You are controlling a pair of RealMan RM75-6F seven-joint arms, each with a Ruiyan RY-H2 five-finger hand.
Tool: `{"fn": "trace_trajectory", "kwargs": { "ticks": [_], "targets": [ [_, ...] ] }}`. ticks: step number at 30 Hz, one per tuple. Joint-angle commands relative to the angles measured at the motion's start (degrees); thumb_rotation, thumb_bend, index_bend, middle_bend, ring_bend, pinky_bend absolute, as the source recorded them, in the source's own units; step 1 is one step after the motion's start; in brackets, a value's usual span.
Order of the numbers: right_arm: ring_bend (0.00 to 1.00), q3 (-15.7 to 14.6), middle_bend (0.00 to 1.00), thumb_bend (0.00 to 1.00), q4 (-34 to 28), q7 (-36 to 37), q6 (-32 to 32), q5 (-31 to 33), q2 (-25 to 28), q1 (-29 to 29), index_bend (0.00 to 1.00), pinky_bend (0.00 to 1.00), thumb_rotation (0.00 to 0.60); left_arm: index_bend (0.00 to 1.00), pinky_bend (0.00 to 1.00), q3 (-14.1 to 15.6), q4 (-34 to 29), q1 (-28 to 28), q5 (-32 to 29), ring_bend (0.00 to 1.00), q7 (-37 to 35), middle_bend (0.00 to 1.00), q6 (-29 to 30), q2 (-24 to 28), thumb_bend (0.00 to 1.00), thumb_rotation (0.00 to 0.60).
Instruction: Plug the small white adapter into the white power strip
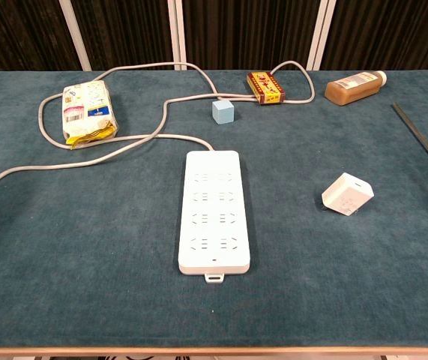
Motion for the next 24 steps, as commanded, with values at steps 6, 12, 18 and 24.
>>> {"fn": "trace_trajectory", "kwargs": {
  "ticks": [6, 12, 18, 24],
  "targets": [
    [0.03, -0.3, 0.03, 0.44, 0.0, 0.4, 0.2, -0.5, 0.3, -0.1, 0.04, 0.09, 0.600, 0.11, 0.00, 0.3, -0.2, 0.4, 0.8, 0.00, -0.1, 0.00, 0.8, 0.1, 0.08, 0.600],
    [0.03, -0.2, 0.03, 0.44, 0.0, 0.7, 0.3, -0.5, 0.3, -0.1, 0.04, 0.09, 0.600, 0.11, 0.00, 0.3, -0.2, 0.3, 0.7, 0.00, 0.3, 0.00, 0.6, 0.0, 0.08, 0.600],
    [0.03, 0.0, 0.03, 0.44, 0.0, 0.2, 0.1, -0.3, 0.0, 0.0, 0.04, 0.09, 0.600, 0.11, 0.00, 0.1, 0.1, 0.0, 0.1, 0.00, 0.3, 0.00, -0.1, -0.1, 0.08, 0.600],
    [0.03, -1.1, 0.03, 0.44, 0.0, 1.0, -1.3, -0.9, 0.1, 0.3, 0.04, 0.09, 0.600, 0.11, 0.00, 0.0, -0.5, 0.4, 0.4, 0.00, -0.2, 0.00, 0.9, 0.3, 0.08, 0.600]
  ]
}}
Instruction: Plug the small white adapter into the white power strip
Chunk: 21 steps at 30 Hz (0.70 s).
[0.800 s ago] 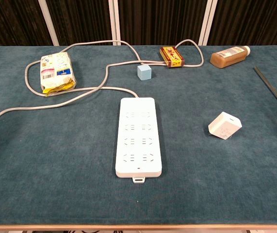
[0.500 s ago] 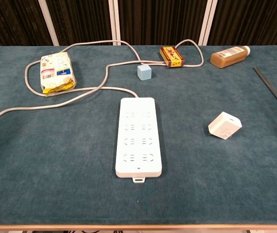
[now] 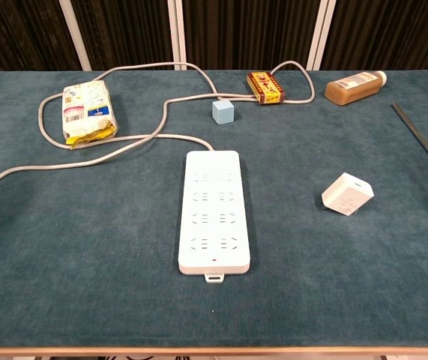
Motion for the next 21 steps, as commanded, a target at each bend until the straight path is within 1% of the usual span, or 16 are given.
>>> {"fn": "trace_trajectory", "kwargs": {
  "ticks": [1, 2, 5, 9, 12, 17, 21],
  "targets": [
    [0.03, -0.6, 0.03, 0.44, -0.5, 1.0, -0.6, -0.6, 0.3, 0.1, 0.04, 0.09, 0.600, 0.11, 0.00, 0.1, -0.3, 0.4, 0.4, 0.00, -0.2, 0.00, 0.6, 0.2, 0.08, 0.600],
    [0.03, -0.9, 0.03, 0.44, -0.7, 1.4, -0.8, -0.8, 0.5, 0.1, 0.04, 0.09, 0.600, 0.11, 0.00, 0.2, -0.5, 0.5, 0.5, 0.00, -0.3, 0.00, 0.8, 0.3, 0.08, 0.600],
    [0.03, -2.0, 0.03, 0.44, -3.5, 5.6, -3.2, -0.4, 0.9, 0.4, 0.04, 0.09, 0.600, 0.11, 0.00, 0.2, -0.6, 0.7, 0.6, 0.00, -0.5, 0.00, 1.1, 0.4, 0.08, 0.600],
    [0.03, -2.3, 0.03, 0.42, -7.2, 10.1, -6.5, 0.8, 2.0, 1.4, 0.04, 0.09, 0.600, 0.11, 0.00, 0.4, -0.7, 0.5, 0.5, 0.00, 0.3, 0.00, 0.6, 0.3, 0.08, 0.600],
    [0.03, -0.8, 0.03, 0.41, -10.6, 11.6, -11.1, 3.4, 3.6, 4.0, 0.04, 0.09, 0.600, 0.11, 0.00, 0.6, -0.8, 0.5, 1.0, 0.00, 0.4, 0.00, 0.5, 0.4, 0.08, 0.600],
    [0.03, 1.9, 0.03, 0.40, -15.2, 10.8, -18.8, 9.3, 5.8, 8.5, 0.05, 0.09, 0.600, 0.11, 0.00, 0.4, -0.8, 0.6, 0.8, 0.00, 0.1, 0.00, 0.9, 0.4, 0.08, 0.600],
    [0.03, 4.7, 0.06, 0.40, -19.0, 10.6, -27.6, 17.9, 7.2, 13.6, 0.05, 0.09, 0.600, 0.11, 0.00, 0.3, -0.9, 0.7, 0.5, 0.00, -0.1, 0.00, 0.8, 0.6, 0.08, 0.600]
  ]
}}
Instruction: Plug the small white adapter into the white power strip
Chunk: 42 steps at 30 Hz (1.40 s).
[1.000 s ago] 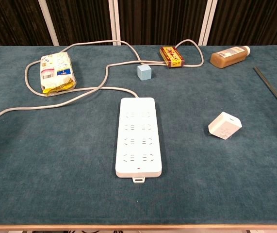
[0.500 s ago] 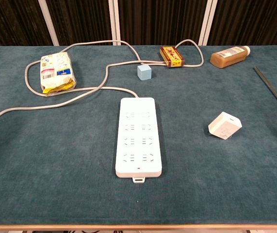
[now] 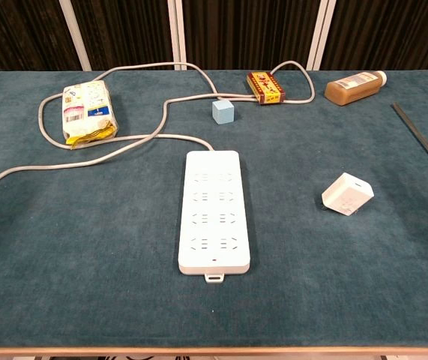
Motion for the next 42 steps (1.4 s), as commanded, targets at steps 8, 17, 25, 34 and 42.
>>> {"fn": "trace_trajectory", "kwargs": {
  "ticks": [8, 17, 25, 34, 42],
  "targets": [
    [0.03, 5.4, 0.10, 0.40, -4.9, -8.4, -11.4, 18.9, -2.3, 12.1, 0.06, 0.09, 0.600, 0.11, 0.00, -0.1, 0.1, -0.1, -0.6, 0.00, -0.4, 0.00, -0.6, 0.3, 0.08, 0.600],
    [0.04, 5.8, 0.12, 0.40, -2.0, -17.0, -10.5, 30.2, -11.6, 18.0, 0.07, 0.09, 0.600, 0.11, 0.00, -0.4, 0.0, 0.0, -1.1, 0.00, -1.5, 0.00, -0.8, 1.0, 0.08, 0.600],
    [0.07, 5.2, 0.20, 0.40, 3.1, -19.6, -8.9, 32.4, -17.9, 20.6, 0.17, 0.09, 0.600, 0.11, 0.00, -0.4, -0.1, -0.2, -1.7, 0.00, -1.4, 0.00, -1.5, 1.2, 0.08, 0.600],
    [0.10, 4.1, 0.25, 0.40, 7.6, -18.4, -7.9, 32.7, -21.3, 20.6, 0.25, 0.09, 0.600, 0.12, 0.00, -0.6, -0.3, -0.2, -2.1, 0.00, -1.4, 0.00, -1.4, 1.3, 0.08, 0.600],
    [0.15, 4.2, 0.31, 0.40, 9.0, -15.5, -7.3, 30.9, -22.7, 19.8, 0.34, 0.09, 0.600, 0.12, 0.00, -0.3, -0.3, -0.2, -1.7, 0.00, -0.7, 0.00, -1.5, 1.1, 0.08, 0.600]
  ]
}}
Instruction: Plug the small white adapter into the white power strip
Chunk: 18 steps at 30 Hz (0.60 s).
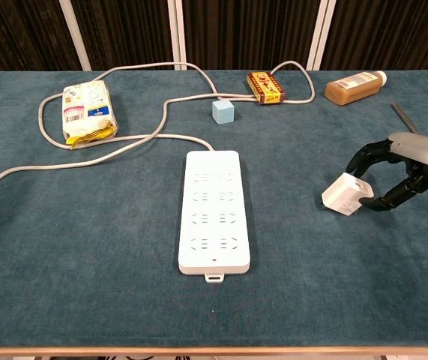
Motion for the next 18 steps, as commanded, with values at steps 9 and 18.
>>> {"fn": "trace_trajectory", "kwargs": {
  "ticks": [9, 18],
  "targets": [
    [0.16, 0.0, 0.32, 0.40, 2.9, 1.1, -1.2, -0.2, -2.7, 0.5, 0.36, 0.09, 0.600, 0.12, 0.00, -0.1, 0.0, 0.0, -0.2, 0.00, 0.1, 0.00, 0.0, 0.0, 0.08, 0.600],
    [0.18, 0.5, 0.34, 0.40, 3.7, 0.7, -0.9, -0.1, -3.8, 0.9, 0.38, 0.09, 0.600, 0.13, 0.00, 0.0, 0.0, -0.1, -0.3, 0.00, 0.0, 0.00, -0.3, 0.0, 0.08, 0.600]
  ]
}}
